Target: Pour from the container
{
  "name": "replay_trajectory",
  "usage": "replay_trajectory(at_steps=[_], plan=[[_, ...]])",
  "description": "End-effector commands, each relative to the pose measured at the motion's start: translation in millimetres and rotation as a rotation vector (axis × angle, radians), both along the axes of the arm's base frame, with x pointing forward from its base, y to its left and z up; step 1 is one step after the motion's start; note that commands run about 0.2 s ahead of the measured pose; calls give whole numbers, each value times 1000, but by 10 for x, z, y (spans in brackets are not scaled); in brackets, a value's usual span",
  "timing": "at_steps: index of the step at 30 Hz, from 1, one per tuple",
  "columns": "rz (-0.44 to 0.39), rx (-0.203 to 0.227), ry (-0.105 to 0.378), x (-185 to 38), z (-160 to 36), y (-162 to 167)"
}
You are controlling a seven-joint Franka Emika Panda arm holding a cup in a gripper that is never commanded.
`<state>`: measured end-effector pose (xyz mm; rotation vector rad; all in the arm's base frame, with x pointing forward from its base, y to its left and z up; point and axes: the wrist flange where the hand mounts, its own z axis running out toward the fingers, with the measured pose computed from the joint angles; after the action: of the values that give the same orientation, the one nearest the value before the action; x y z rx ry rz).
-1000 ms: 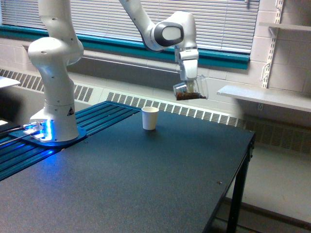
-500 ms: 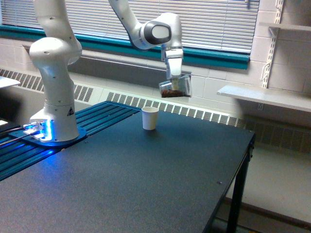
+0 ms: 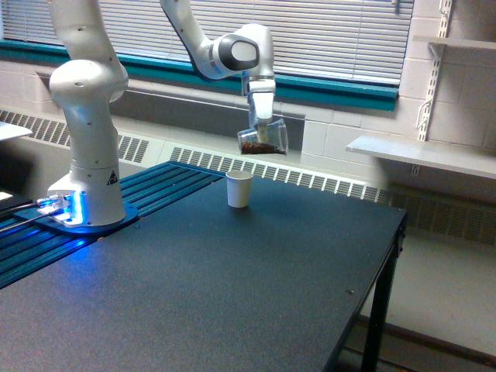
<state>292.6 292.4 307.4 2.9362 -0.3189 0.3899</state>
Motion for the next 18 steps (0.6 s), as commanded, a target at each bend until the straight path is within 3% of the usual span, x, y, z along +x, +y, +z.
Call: replay_trajectory(at_steps=[1, 18], plan=[[-2, -10, -1, -263, -28, 105], [61, -48, 72, -858, -335, 249]])
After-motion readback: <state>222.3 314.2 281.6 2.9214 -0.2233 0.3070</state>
